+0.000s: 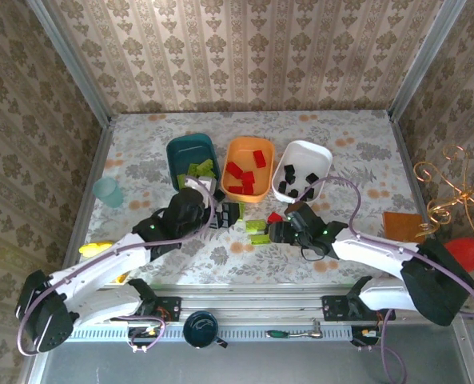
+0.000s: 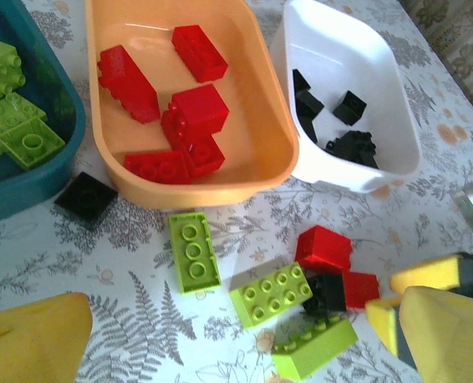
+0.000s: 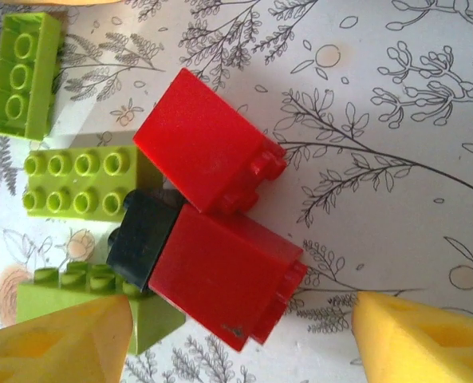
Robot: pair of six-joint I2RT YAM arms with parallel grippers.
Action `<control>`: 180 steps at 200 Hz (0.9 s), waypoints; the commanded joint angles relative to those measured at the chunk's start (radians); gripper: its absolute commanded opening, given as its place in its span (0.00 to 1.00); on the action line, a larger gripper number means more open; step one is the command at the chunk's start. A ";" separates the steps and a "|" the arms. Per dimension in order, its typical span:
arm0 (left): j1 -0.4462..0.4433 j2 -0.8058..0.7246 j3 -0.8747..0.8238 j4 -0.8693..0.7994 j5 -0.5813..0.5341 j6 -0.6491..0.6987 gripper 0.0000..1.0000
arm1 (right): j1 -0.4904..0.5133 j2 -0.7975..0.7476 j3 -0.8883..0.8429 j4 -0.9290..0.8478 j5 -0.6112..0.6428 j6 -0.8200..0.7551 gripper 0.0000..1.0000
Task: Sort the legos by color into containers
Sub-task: Move the lego to the center of the table, then pick up the lego from the center of the table.
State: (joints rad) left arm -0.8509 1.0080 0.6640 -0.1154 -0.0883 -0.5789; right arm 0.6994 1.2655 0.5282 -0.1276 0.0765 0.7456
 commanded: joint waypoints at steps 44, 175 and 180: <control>-0.011 -0.080 -0.069 -0.024 -0.070 -0.045 1.00 | 0.002 0.077 0.031 -0.087 0.158 0.058 0.70; -0.011 -0.101 -0.101 -0.026 -0.070 -0.064 1.00 | -0.029 0.080 0.042 -0.079 0.080 0.013 0.75; -0.010 -0.101 -0.104 -0.027 -0.069 -0.064 1.00 | -0.029 0.089 0.037 -0.067 0.080 0.016 0.74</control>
State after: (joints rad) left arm -0.8570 0.9268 0.5800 -0.1310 -0.1394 -0.6220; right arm 0.6659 1.2934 0.5579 -0.2161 0.1638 0.7410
